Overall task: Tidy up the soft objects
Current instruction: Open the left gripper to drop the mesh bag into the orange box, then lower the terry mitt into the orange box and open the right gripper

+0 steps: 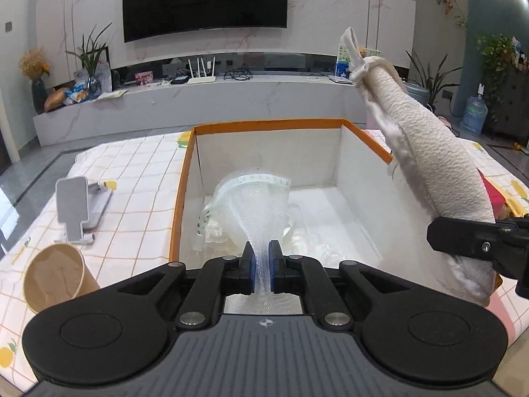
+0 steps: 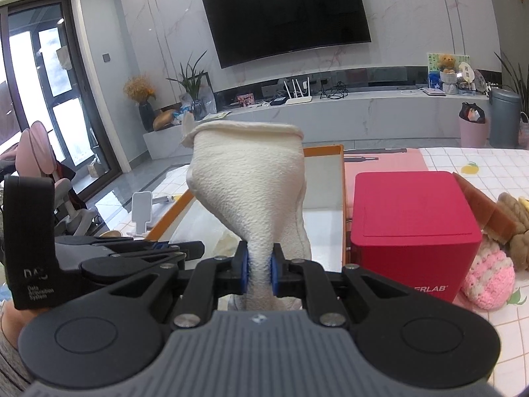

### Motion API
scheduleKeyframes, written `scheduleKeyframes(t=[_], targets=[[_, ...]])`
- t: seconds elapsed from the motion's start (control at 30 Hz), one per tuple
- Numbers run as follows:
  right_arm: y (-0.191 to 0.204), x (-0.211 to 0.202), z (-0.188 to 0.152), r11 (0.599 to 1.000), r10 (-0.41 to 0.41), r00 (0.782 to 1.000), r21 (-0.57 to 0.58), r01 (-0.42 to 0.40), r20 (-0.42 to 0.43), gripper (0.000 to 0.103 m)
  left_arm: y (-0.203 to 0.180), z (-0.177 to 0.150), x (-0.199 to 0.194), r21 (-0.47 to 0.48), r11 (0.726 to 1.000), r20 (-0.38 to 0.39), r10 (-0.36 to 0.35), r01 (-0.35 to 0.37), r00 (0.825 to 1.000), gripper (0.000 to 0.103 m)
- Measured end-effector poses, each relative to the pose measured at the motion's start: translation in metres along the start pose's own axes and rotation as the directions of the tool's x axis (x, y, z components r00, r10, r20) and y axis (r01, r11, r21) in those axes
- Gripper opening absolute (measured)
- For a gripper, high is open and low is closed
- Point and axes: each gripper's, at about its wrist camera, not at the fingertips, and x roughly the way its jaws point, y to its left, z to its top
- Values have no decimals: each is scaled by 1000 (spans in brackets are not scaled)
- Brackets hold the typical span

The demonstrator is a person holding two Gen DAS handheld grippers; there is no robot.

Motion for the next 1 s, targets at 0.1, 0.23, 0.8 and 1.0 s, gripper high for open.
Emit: scheduleKeyframes(t=[0.1,0.23,0.8,1.0], targets=[[1,-1,1,1000,-3,1000,-12,3,-1,11,3,-1,1,-20,1000,-10,-14,14,1000,23],[3,-3,2,1000,-11,1000,-14,11,-4,11,0,1,-3,6,1000,-7,-8,8,1000,61],[18,12,27,990,-137,982,-31,134,-133,11,48,20,-44,-185,981,72,65,-51,995,78],[24,31,38,980,-200,956,-24,199,-213,11,60,22,-51,-228,962,53,165,-149,985,77]])
